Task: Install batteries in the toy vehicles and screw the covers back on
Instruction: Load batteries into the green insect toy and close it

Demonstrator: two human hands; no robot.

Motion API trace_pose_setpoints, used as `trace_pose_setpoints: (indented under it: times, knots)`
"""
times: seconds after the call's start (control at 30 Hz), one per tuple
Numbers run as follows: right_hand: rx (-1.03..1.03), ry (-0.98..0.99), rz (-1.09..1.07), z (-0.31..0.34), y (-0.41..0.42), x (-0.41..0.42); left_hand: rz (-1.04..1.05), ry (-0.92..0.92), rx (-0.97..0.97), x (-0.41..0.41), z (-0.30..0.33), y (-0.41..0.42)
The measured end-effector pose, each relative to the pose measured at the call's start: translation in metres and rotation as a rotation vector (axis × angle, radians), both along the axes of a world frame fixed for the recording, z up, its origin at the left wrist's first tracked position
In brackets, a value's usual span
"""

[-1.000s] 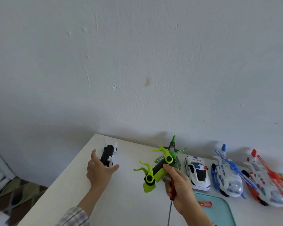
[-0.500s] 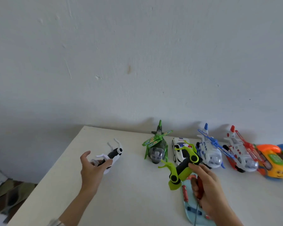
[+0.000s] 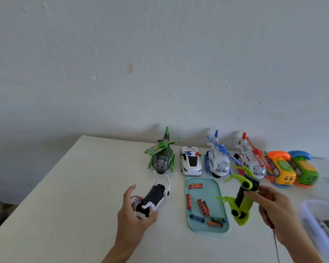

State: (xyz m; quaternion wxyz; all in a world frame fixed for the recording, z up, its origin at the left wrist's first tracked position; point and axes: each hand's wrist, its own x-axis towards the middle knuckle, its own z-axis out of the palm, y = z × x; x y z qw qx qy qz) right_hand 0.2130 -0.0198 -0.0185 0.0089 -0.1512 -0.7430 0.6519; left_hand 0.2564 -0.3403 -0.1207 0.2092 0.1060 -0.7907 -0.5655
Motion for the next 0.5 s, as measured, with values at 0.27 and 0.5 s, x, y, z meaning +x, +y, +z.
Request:
trace_pose_setpoints:
  times: [0.27,0.5]
  knots:
    - [0.506,-0.052,0.221,-0.003,0.020,0.015,0.029,-0.054,-0.143,0.000,-0.018,0.027]
    - [0.903,-0.011,0.456,0.002,0.038,0.010,0.278,-0.199,-0.200,-0.001,-0.019,0.062]
